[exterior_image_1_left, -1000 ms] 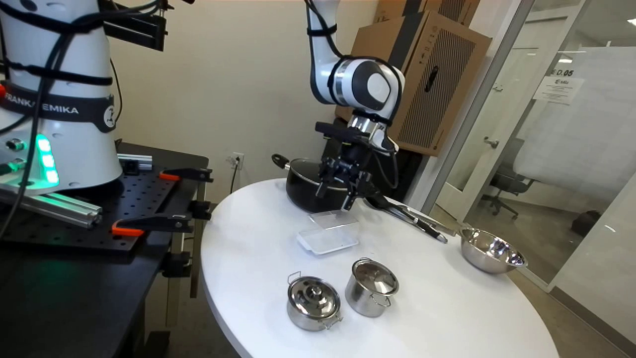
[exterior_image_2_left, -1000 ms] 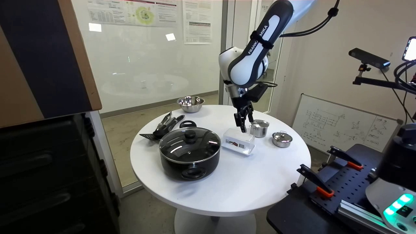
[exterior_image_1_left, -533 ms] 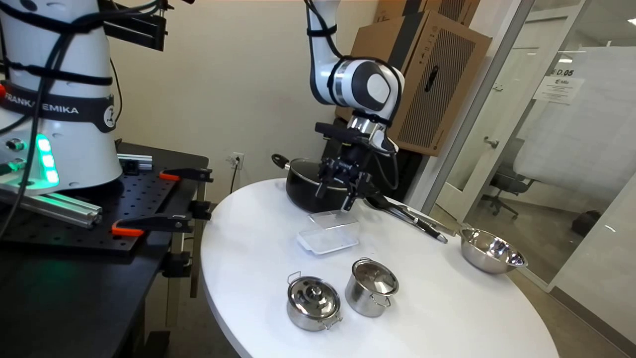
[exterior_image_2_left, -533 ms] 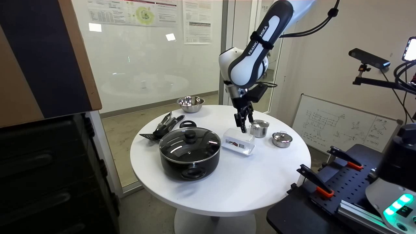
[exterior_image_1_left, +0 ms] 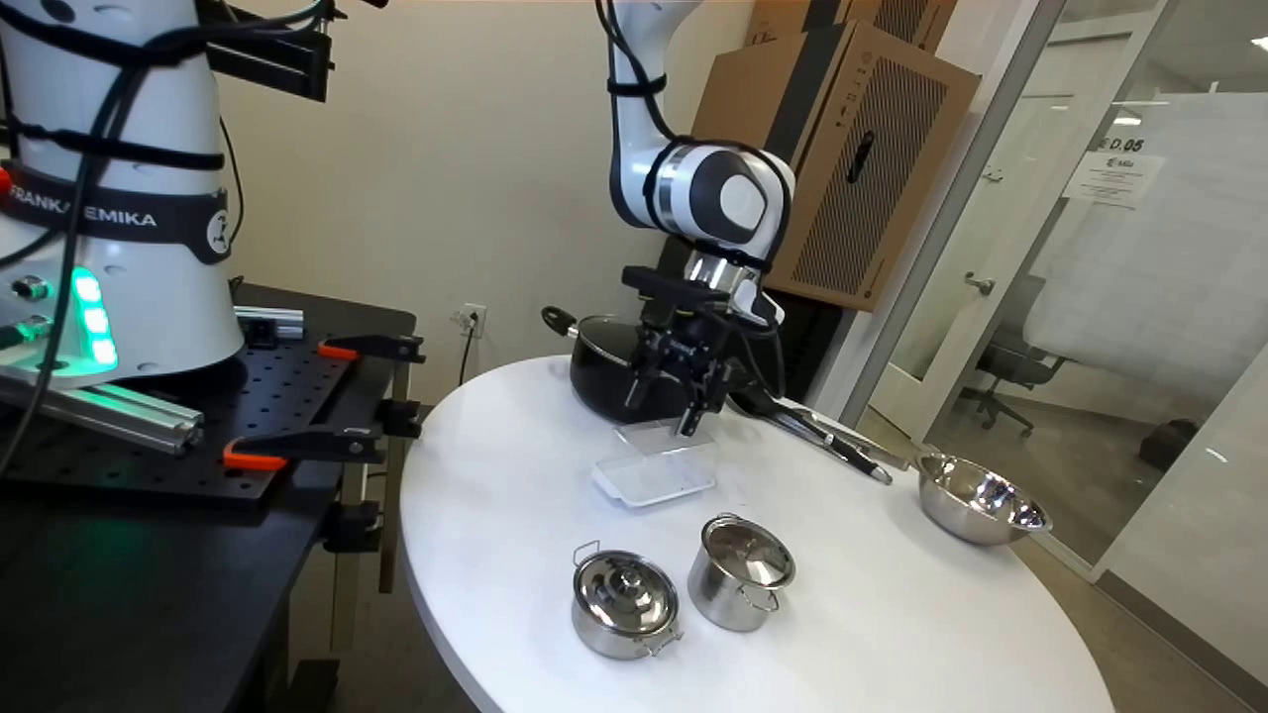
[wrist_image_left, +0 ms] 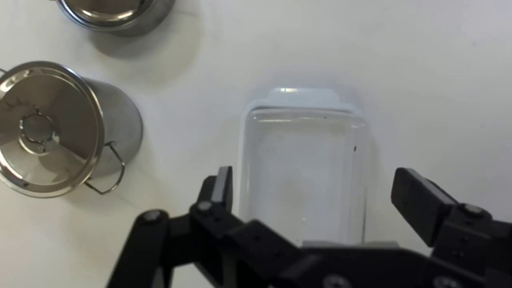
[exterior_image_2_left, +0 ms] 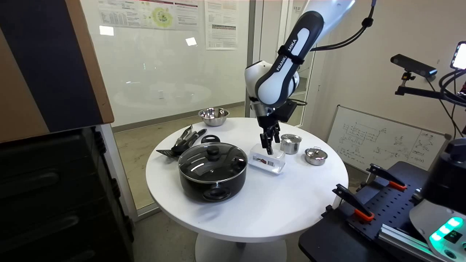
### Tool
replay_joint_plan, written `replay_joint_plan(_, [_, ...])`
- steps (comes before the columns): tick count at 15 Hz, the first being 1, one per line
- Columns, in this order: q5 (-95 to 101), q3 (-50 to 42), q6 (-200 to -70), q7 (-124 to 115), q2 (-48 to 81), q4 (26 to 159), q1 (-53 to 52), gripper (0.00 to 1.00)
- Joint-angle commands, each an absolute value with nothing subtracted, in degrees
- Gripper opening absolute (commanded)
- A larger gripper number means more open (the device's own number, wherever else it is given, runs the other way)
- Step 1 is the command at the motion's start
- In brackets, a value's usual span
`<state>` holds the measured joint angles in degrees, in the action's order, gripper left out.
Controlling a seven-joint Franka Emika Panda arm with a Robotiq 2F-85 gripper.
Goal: Shake the transparent object.
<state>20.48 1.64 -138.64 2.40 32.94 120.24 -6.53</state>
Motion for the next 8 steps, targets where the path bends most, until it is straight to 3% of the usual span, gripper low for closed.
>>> replay_joint_plan(1, [21.1, 0.9, -140.6, 3.4, 34.6, 118.4, -7.3, 1.0])
replay_joint_plan(8, [21.5, 0.4, -140.6, 4.7, 36.3, 116.6, -7.4, 1.0])
